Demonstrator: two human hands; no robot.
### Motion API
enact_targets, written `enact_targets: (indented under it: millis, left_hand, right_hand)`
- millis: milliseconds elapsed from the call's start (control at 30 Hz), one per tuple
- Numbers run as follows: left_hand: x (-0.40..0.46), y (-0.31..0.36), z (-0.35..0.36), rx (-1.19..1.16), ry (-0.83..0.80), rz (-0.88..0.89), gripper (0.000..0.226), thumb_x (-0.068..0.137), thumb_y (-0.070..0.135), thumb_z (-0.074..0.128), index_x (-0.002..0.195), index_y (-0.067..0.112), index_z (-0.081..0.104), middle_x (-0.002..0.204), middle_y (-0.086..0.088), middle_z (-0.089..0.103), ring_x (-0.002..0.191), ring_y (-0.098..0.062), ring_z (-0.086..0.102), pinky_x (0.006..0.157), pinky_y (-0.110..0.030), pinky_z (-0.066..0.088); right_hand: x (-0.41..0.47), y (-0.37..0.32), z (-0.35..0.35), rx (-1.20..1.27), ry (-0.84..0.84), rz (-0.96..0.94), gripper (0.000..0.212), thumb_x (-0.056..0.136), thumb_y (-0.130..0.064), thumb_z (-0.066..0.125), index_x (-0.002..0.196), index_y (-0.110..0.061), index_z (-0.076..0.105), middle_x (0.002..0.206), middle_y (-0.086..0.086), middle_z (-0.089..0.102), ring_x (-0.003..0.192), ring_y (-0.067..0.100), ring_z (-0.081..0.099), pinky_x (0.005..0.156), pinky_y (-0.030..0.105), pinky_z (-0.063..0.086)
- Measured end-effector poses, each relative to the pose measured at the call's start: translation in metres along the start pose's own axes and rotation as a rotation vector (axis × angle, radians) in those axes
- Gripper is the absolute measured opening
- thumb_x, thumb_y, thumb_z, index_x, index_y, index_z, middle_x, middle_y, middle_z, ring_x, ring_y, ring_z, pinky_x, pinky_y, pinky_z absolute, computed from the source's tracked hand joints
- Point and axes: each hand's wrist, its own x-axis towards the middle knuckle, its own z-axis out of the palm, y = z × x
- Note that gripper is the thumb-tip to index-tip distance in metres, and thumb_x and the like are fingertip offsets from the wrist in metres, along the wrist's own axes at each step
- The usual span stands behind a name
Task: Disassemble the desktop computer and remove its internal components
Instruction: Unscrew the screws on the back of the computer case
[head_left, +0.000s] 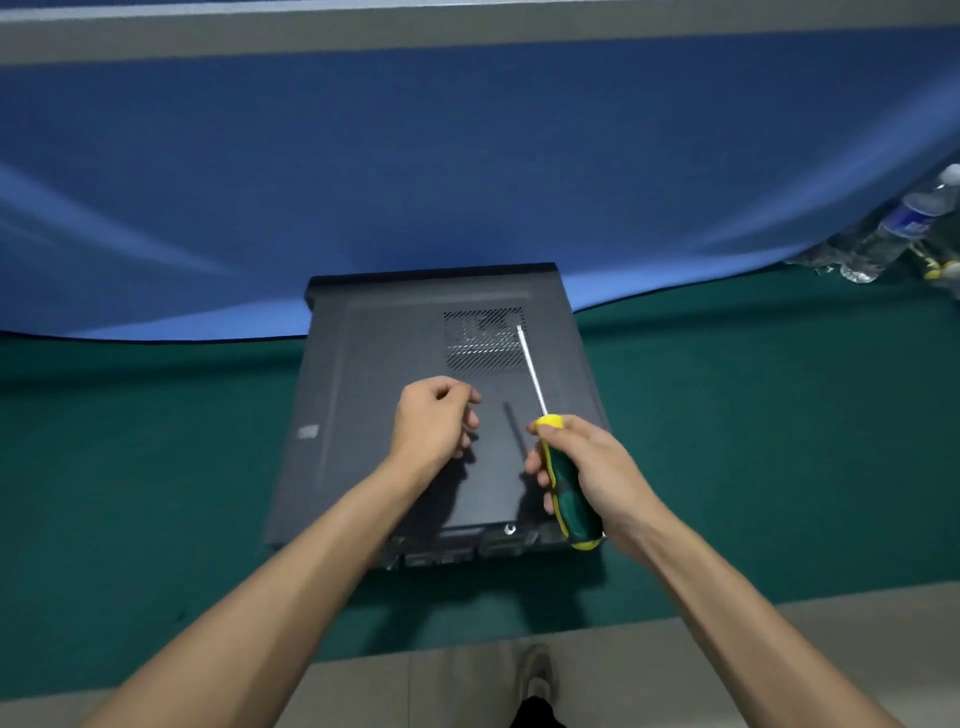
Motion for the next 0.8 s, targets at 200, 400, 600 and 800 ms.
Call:
enact_targets:
  millis: [200,400,600,800]
  left_hand:
    - [-0.059,-0.013,-0.064,-0.28,-0.01,-0.07,0.022,0.092,0.003,0.045,0.077,0.005,0.063,0.063,-0.009,0.06,0.04,-0.011,0.052,0.042,-0.022,0.048]
    - [-0.107,-0.059,-0.107,-0.364,0.02,-0.169,0.024,0.09,-0.002,0.04,0.081,0.004,0.061,0.07,-0.011,0.063,0.051,-0.016,0.059,0.048,-0.025,0.053]
    - [-0.131,-0.099,-0.116,-0.456,-0.053,-0.285,0.032,0.085,-0.011,0.031,0.094,-0.002,0.06,0.085,-0.016,0.068,0.07,-0.025,0.067,0.061,-0.029,0.059]
    - [-0.13,-0.113,-0.113,-0.637,-0.158,-0.38,0.025,0.086,-0.006,0.036,0.103,-0.001,0.055,0.089,-0.022,0.069,0.076,-0.03,0.07,0.066,-0.038,0.059]
  right_hand:
    - [-0.063,0.041,0.061,-0.087,-0.106,-0.078,0.016,0.097,-0.024,0.05,0.107,-0.012,0.055,0.065,0.003,0.062,0.048,0.019,0.056,0.046,0.025,0.047]
    - [-0.104,0.087,0.101,-0.197,-0.085,-0.051,0.015,0.098,-0.029,0.048,0.096,-0.015,0.055,0.062,0.001,0.058,0.042,0.016,0.048,0.043,0.023,0.04]
    - [-0.124,0.125,0.127,-0.145,-0.068,0.087,0.018,0.096,-0.026,0.053,0.088,-0.01,0.051,0.061,0.002,0.062,0.04,0.014,0.048,0.039,0.022,0.038]
    - [-0.127,0.155,0.134,-0.081,-0.028,0.139,0.018,0.096,-0.027,0.053,0.089,-0.01,0.057,0.067,0.003,0.065,0.044,0.016,0.053,0.041,0.023,0.041]
